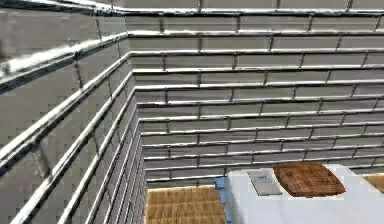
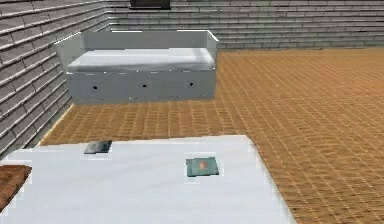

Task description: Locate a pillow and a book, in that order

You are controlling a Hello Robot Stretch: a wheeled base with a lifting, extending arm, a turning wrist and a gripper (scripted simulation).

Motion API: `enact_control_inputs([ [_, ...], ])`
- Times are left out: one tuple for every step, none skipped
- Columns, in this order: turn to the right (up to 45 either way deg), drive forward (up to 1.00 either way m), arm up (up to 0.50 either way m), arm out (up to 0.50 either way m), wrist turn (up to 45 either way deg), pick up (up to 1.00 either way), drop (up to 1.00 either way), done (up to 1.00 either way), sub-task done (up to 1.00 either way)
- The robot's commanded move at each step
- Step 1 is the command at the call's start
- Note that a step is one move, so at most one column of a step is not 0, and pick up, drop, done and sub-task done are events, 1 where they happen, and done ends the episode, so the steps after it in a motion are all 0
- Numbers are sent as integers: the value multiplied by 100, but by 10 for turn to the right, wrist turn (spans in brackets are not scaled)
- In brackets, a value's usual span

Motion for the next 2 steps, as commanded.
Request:
enact_control_inputs([
  [0,35,0,0,0,0,0,0,0],
  [450,0,0,0,0,0,0,0,0],
])
